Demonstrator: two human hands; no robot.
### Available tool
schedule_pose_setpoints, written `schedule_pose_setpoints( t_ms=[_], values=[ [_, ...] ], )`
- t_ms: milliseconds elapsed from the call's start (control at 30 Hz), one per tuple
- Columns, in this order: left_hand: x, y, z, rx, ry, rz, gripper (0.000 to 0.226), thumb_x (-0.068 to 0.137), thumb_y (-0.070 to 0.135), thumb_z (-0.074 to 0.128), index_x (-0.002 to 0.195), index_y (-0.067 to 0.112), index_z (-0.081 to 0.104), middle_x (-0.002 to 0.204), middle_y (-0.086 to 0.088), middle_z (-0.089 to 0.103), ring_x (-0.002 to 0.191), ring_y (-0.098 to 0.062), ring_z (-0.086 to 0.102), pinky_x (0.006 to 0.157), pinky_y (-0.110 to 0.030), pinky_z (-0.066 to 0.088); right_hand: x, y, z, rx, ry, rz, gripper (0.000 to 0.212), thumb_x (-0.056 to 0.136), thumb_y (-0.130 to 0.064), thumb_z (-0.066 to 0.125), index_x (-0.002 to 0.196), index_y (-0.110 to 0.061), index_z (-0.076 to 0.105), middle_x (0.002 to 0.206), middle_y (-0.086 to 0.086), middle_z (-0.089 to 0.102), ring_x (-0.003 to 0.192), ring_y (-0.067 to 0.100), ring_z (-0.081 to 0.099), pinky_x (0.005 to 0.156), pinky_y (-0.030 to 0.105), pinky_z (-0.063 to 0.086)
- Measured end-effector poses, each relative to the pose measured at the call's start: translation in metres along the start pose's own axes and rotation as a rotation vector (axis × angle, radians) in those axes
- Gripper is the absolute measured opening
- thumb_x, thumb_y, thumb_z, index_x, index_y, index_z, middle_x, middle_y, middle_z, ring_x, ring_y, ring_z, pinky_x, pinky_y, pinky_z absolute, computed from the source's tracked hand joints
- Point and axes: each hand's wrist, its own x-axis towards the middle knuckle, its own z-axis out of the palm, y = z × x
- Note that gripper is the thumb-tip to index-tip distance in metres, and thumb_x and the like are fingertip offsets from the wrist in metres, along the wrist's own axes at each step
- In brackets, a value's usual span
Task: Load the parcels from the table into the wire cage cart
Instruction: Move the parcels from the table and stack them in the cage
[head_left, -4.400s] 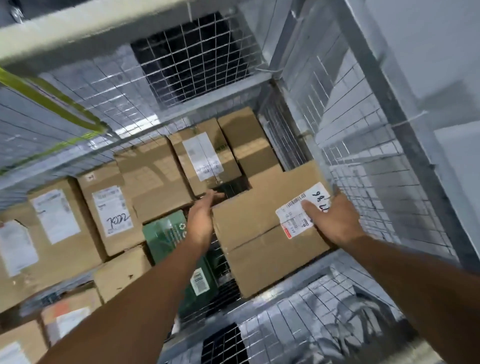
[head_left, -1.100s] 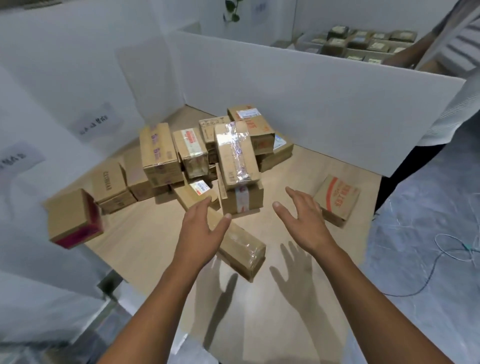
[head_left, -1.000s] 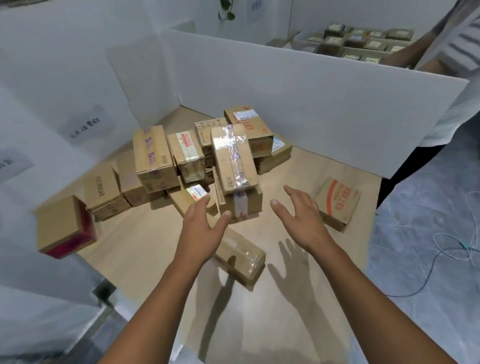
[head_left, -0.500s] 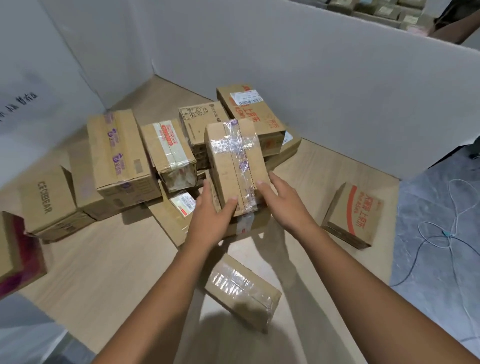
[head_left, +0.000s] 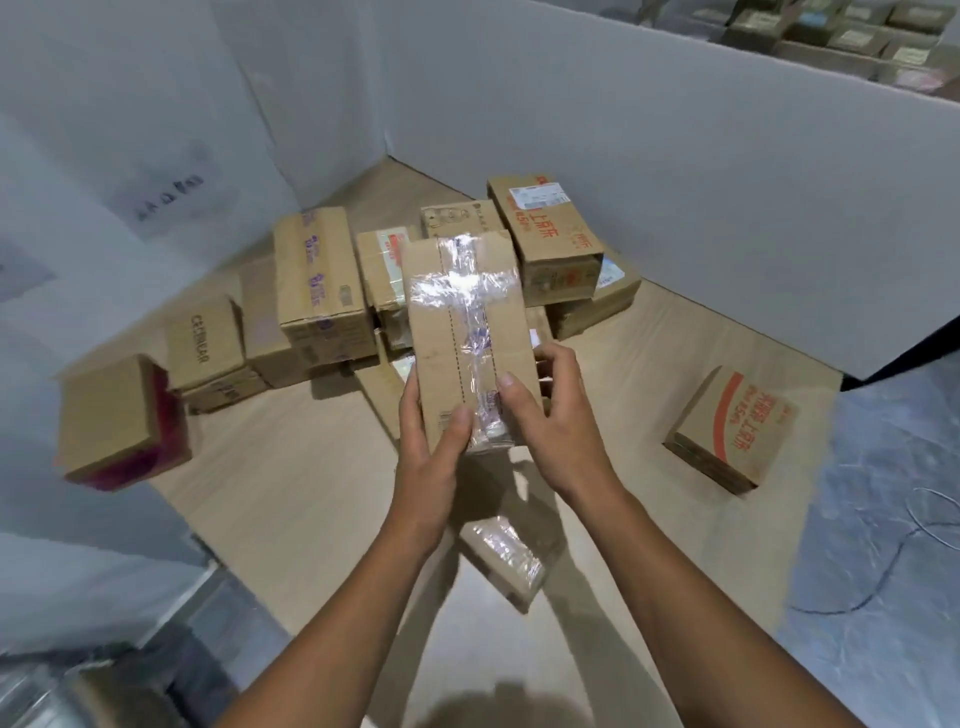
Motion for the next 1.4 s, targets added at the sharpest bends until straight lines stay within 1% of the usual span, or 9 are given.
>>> schedule_pose_setpoints(
  t_ms=[167,267,567,700,867,1033,1100,1233,1400],
  values=[
    [-0.072,0.011,-0.057,-0.001,0.184,0.112,0.086,0.081,0.064,0.073,0.155,0.042,0.033,0.150,0.010,0.053,0.137,-0.013,0.053,0.113,-0.049,0.046,-0.041,-0.022,0.041,0.096,-0.188,-0.061,0.046,0.088,-0.064,0.061,0.127,-0.044,0.049,0.126,-0.010,0.065,0.109,0.003,0.065,0.088,0.024,0.053],
    [-0.120,0.009,-0.111,0.027,0.298,0.124,0.084,0.081,0.056,0.074,0.155,0.042,0.036,0.149,0.012,0.054,0.135,-0.010,0.054,0.107,-0.038,0.051,-0.067,-0.028,0.093,0.137,-0.362,-0.047,0.056,0.087,-0.067,0.064,0.138,-0.048,0.049,0.135,-0.010,0.064,0.117,0.010,0.066,0.098,0.035,0.055],
    [-0.287,-0.009,-0.280,-0.017,0.594,-0.006,0.081,0.075,0.045,0.077,0.148,0.026,0.049,0.140,0.004,0.063,0.129,-0.013,0.061,0.096,-0.021,0.051,-0.155,-0.058,0.271,0.155,-0.817,0.022,0.073,0.092,-0.043,0.076,0.152,-0.027,0.038,0.134,-0.004,0.065,0.117,0.007,0.067,0.102,0.038,0.057],
    [-0.359,-0.032,-0.348,-0.012,0.782,-0.075,0.072,0.076,0.048,0.077,0.143,0.035,0.054,0.141,0.011,0.062,0.132,-0.013,0.058,0.109,-0.034,0.047,-0.190,-0.069,0.366,0.030,-1.023,0.003,0.100,0.079,-0.062,0.080,0.160,-0.032,0.030,0.150,-0.005,0.053,0.131,0.008,0.056,0.113,0.041,0.048],
    [-0.434,-0.058,-0.419,-0.070,0.934,-0.161,0.075,0.072,0.057,0.076,0.143,0.045,0.055,0.143,0.020,0.059,0.132,-0.004,0.056,0.113,-0.040,0.043,-0.244,-0.080,0.484,-0.100,-1.338,0.055,0.060,0.094,-0.044,0.071,0.149,-0.035,0.048,0.136,-0.005,0.061,0.107,0.006,0.069,0.092,0.032,0.060],
    [-0.477,-0.076,-0.469,-0.162,1.180,-0.148,0.069,0.069,0.066,0.078,0.134,0.051,0.061,0.139,0.018,0.061,0.130,-0.005,0.058,0.113,-0.039,0.044,-0.297,-0.090,0.580,-0.245,-1.541,0.012,0.075,0.074,-0.071,0.078,0.139,-0.038,0.061,0.143,-0.001,0.063,0.115,0.016,0.071,0.099,0.048,0.059],
    [-0.487,-0.085,-0.486,-0.273,1.355,-0.116,0.078,0.064,0.072,0.083,0.135,0.050,0.059,0.146,0.013,0.056,0.134,-0.013,0.055,0.116,-0.049,0.042,-0.319,-0.094,0.612,-0.282,-1.579,0.016,0.072,0.068,-0.074,0.078,0.129,-0.039,0.066,0.138,0.001,0.066,0.112,0.020,0.071,0.097,0.047,0.061],
    [-0.496,-0.104,-0.516,-0.559,1.687,-0.126,0.111,0.057,0.074,0.087,0.151,0.043,0.037,0.160,0.002,0.039,0.142,-0.022,0.045,0.117,-0.047,0.037,-0.362,-0.096,0.662,-0.372,-1.690,-0.041,0.036,0.092,-0.059,0.070,0.122,-0.039,0.066,0.129,0.003,0.070,0.106,0.020,0.071,0.095,0.044,0.061],
    [-0.477,-0.126,-0.554,-0.786,1.839,-0.177,0.087,0.092,0.053,0.069,0.158,0.022,0.022,0.140,0.004,0.051,0.126,-0.018,0.050,0.107,-0.035,0.035,-0.385,-0.079,0.726,-0.488,-1.799,-0.194,0.066,0.094,-0.068,0.058,0.147,-0.030,0.053,0.133,-0.016,0.058,0.128,0.018,0.059,0.110,0.051,0.051]
  ],
)
